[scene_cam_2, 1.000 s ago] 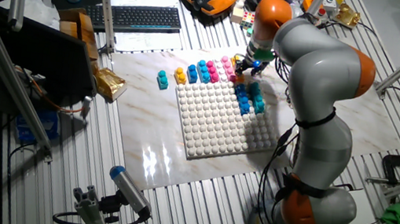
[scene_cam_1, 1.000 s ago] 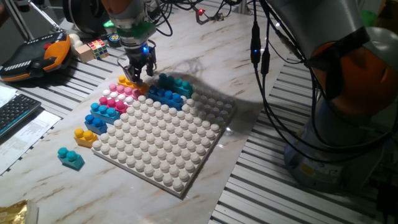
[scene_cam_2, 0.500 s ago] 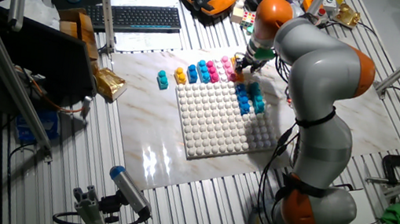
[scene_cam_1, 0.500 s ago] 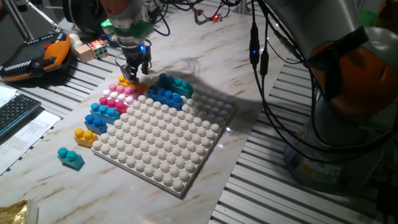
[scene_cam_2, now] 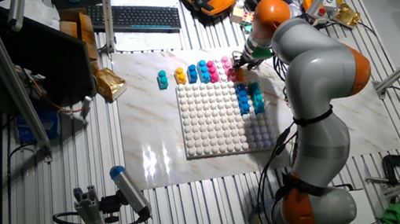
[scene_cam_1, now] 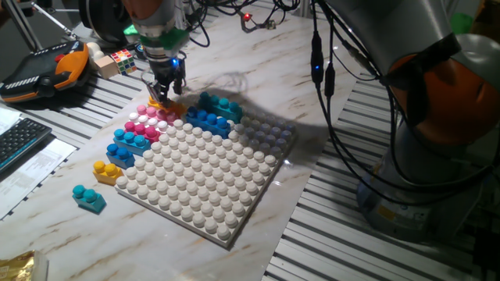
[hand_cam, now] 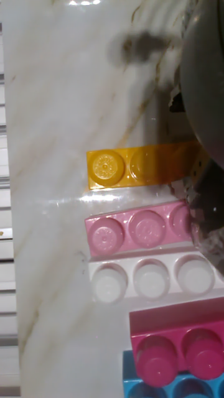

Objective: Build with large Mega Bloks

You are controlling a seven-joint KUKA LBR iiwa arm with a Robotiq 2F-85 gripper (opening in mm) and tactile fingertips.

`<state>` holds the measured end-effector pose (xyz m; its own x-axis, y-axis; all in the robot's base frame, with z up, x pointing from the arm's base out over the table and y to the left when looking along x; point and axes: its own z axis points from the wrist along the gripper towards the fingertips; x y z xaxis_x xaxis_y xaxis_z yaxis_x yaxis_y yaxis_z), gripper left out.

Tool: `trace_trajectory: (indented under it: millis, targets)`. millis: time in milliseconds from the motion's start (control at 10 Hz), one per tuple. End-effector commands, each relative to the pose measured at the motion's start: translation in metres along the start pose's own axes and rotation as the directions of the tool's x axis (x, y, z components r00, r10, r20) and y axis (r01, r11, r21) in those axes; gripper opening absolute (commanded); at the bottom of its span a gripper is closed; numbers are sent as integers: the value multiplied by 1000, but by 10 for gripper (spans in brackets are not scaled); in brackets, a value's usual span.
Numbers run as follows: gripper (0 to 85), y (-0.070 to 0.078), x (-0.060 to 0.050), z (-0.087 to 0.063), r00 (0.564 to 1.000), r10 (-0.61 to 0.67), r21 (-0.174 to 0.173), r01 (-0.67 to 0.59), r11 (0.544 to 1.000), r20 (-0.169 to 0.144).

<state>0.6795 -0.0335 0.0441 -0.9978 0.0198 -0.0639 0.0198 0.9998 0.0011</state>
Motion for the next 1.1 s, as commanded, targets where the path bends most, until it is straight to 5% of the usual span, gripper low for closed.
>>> trace_trajectory:
  millis: [0, 400, 700, 1000]
  targets:
    - [510, 0, 0, 1, 1000, -2, -3, 2, 1000, -4]
    - [217, 3, 2, 5, 998, -40, -24, 39, 999, -51]
    - [243, 0, 1, -4, 996, -54, -6, 54, 999, -65]
    - [150, -12, 3, -35, 995, -44, -13, 43, 999, -92]
